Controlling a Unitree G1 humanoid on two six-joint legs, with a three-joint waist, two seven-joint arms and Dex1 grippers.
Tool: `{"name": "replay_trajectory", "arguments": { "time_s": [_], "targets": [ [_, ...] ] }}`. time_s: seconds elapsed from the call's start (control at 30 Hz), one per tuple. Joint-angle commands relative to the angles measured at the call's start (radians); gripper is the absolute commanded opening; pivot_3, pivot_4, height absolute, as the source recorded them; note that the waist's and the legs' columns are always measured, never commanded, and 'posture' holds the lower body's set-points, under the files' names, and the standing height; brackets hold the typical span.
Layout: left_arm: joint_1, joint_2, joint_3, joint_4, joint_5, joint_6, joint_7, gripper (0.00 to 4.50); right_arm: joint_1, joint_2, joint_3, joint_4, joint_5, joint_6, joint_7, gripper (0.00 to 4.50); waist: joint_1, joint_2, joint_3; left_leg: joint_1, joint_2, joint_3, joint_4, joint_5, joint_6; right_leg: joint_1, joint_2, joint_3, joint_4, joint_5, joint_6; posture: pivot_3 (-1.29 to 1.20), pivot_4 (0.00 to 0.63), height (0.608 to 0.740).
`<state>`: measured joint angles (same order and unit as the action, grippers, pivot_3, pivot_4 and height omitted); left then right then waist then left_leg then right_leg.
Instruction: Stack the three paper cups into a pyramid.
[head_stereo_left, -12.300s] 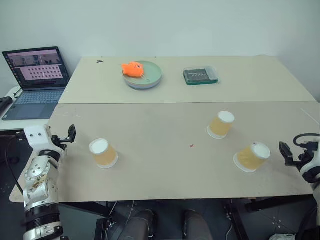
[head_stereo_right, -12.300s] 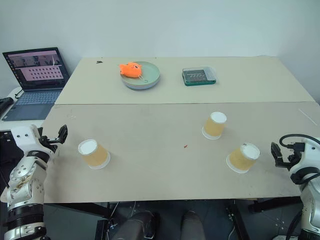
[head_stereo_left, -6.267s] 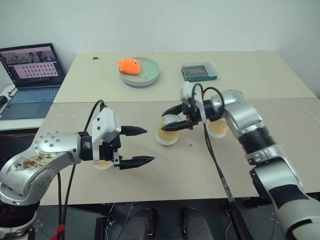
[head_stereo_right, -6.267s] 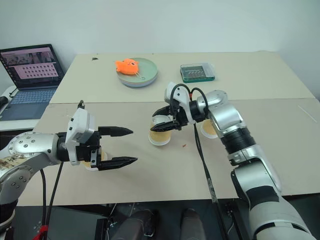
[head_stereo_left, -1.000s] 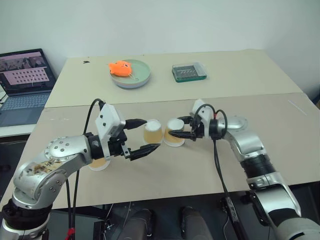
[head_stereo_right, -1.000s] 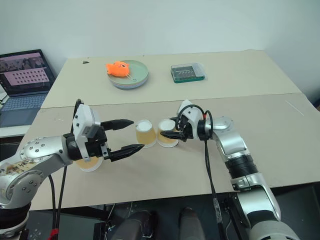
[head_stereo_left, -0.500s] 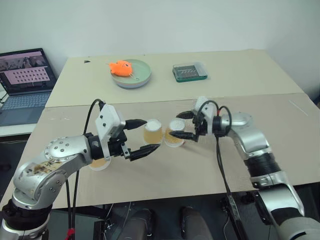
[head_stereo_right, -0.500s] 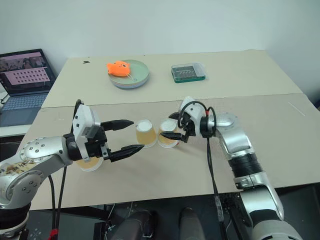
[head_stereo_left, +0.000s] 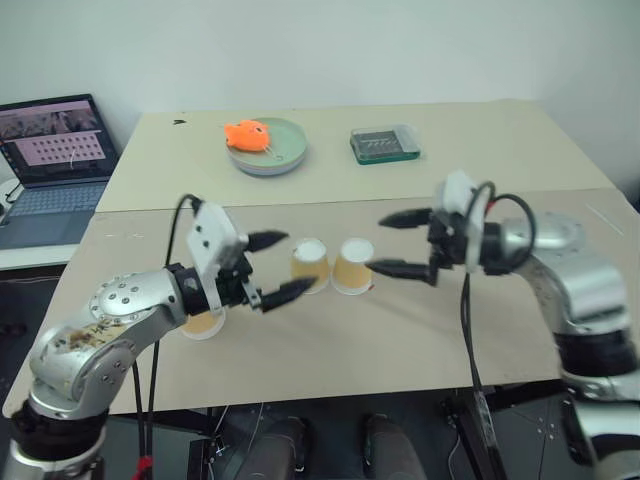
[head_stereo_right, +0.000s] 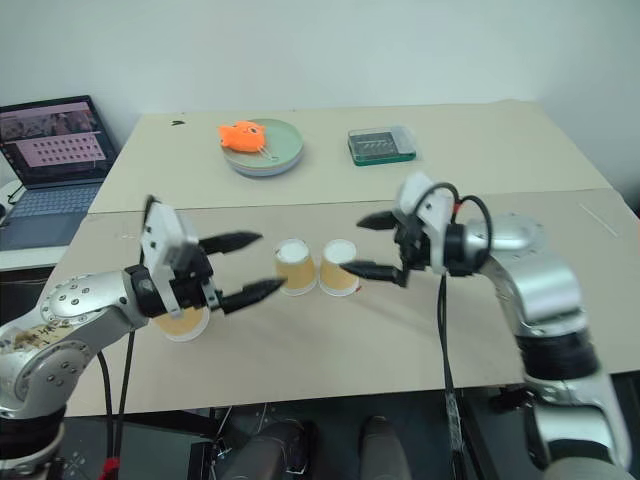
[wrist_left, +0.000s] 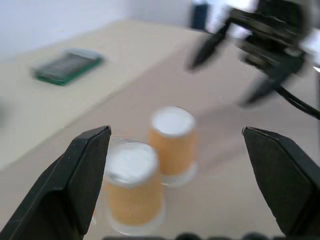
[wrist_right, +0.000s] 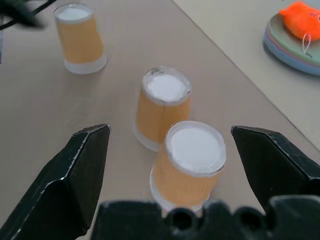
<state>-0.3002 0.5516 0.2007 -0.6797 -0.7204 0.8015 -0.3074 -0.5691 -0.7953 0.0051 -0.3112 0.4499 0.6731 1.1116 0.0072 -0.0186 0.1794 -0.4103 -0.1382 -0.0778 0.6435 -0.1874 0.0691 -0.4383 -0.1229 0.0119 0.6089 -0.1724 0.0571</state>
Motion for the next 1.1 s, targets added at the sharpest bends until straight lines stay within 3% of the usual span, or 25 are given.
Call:
{"name": "replay_trajectory", "arguments": {
  "time_s": [0.03, 0.2, 0.33, 0.57, 0.83, 1.1],
  "targets": [
    [0.037, -0.097, 0.06, -0.179, 0.102, 0.022, 0.28, 4.5, 0.007, -0.028, -0.052, -0.033, 0.027, 0.015, -0.02, 4.48, -0.001, -0.001, 0.0, 0.0, 0.0, 0.001, 0.0, 0.0, 0.0, 0.0, 0.0, 0.0, 0.0, 0.0, 0.0, 0.0, 0.15, 0.74],
    [0.186, -0.161, 0.081, -0.35, 0.104, 0.113, 0.442, 4.5, -0.005, -0.03, -0.047, 0.001, 0.017, 0.002, -0.037, 4.48, 0.005, -0.002, 0.0, 0.0, 0.001, 0.003, 0.0, 0.0, 0.0, 0.001, 0.0, 0.0, 0.0, 0.0, 0.0, 0.0, 0.15, 0.74],
    [0.457, -0.057, 0.175, -0.367, 0.058, -0.017, 0.536, 4.5, -0.027, -0.032, -0.02, 0.056, 0.003, -0.025, -0.016, 4.48, 0.003, -0.002, -0.001, 0.002, 0.002, 0.004, 0.0, -0.001, 0.0, 0.0, 0.001, 0.002, 0.001, 0.0, 0.0, 0.0, 0.15, 0.74],
    [0.775, 0.057, 0.161, -0.367, -0.014, -0.277, 0.643, 4.5, -0.064, -0.012, 0.018, 0.114, -0.01, -0.056, -0.001, 4.48, 0.014, -0.003, -0.001, 0.002, 0.004, 0.005, 0.0, -0.002, -0.001, 0.003, -0.001, 0.001, -0.002, -0.005, 0.006, 0.0, 0.15, 0.74],
    [0.798, 0.069, 0.048, -0.367, -0.115, -0.322, 0.657, 4.5, -0.082, 0.0, 0.029, 0.114, -0.01, -0.063, 0.002, 4.48, 0.017, -0.003, -0.001, -0.001, 0.004, 0.005, 0.0, -0.002, 0.0, 0.0, -0.001, 0.0, -0.002, -0.005, 0.006, 0.0, 0.15, 0.74],
    [0.725, 0.06, 0.065, -0.348, -0.092, -0.202, 0.66, 4.5, -0.047, -0.021, -0.004, 0.06, 0.015, -0.037, -0.02, 4.48, 0.018, -0.003, -0.001, -0.001, 0.005, 0.006, 0.0, -0.002, 0.0, 0.0, 0.0, 0.0, -0.002, -0.005, 0.007, 0.0, 0.15, 0.74]
  ]
}}
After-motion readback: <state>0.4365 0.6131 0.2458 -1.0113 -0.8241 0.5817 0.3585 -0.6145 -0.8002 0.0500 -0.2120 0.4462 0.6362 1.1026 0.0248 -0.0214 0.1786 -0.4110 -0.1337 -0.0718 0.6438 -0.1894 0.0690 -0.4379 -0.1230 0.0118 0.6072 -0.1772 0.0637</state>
